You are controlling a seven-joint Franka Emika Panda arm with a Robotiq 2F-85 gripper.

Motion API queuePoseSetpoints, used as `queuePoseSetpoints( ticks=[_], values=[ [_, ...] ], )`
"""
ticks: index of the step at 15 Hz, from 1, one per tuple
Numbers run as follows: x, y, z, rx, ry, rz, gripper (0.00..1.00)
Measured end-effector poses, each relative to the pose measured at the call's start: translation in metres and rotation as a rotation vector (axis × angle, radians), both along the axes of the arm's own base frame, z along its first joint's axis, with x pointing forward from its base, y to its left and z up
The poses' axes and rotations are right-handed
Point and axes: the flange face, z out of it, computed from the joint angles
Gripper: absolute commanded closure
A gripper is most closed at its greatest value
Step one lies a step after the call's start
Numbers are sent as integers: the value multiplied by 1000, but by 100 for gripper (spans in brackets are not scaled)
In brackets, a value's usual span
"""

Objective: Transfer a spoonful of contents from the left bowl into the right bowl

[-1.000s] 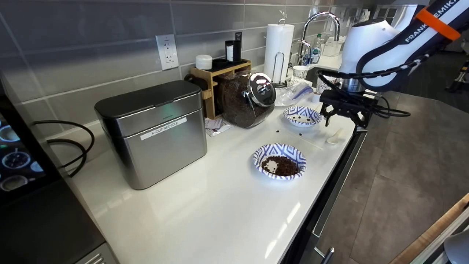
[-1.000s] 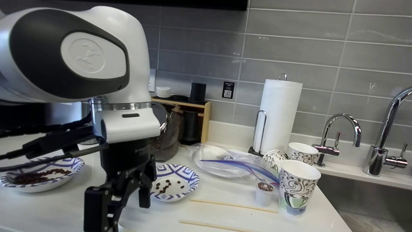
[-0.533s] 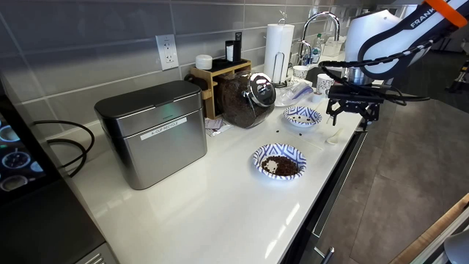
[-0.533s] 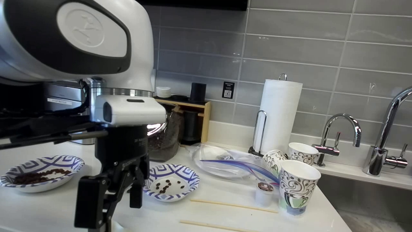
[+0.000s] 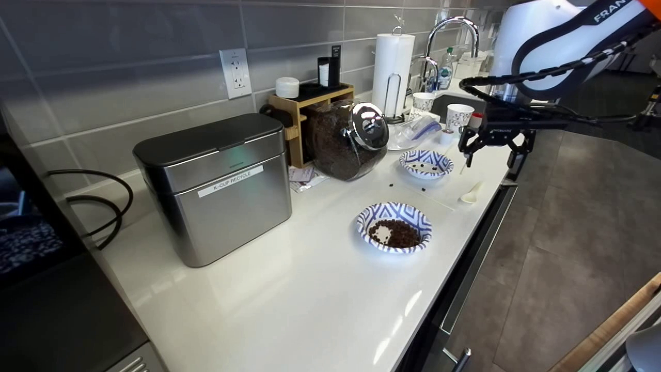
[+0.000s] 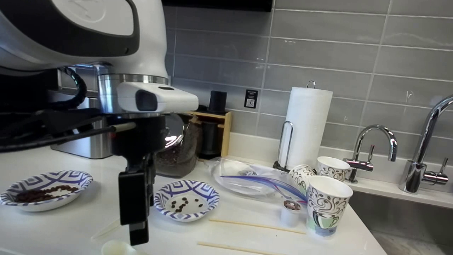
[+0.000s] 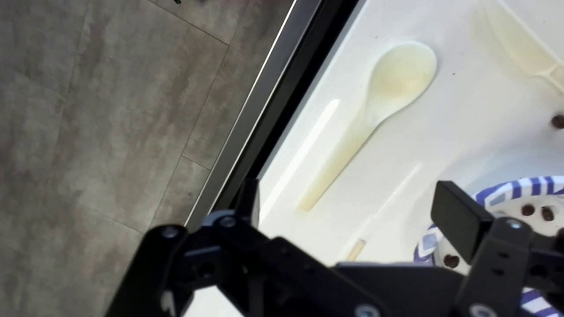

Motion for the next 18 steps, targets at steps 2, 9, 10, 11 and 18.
queuePoseSetpoints(
  ticks=[2, 9, 10, 11, 18],
  values=[
    [0, 0, 6, 17, 4, 108, 0],
    [-2, -1, 20, 56, 20, 434, 0],
    [-3, -1, 20, 58, 29, 463, 0],
    [-4, -1, 21, 59, 39, 489, 0],
    [-10, 0, 26, 60, 76, 596, 0]
  ],
)
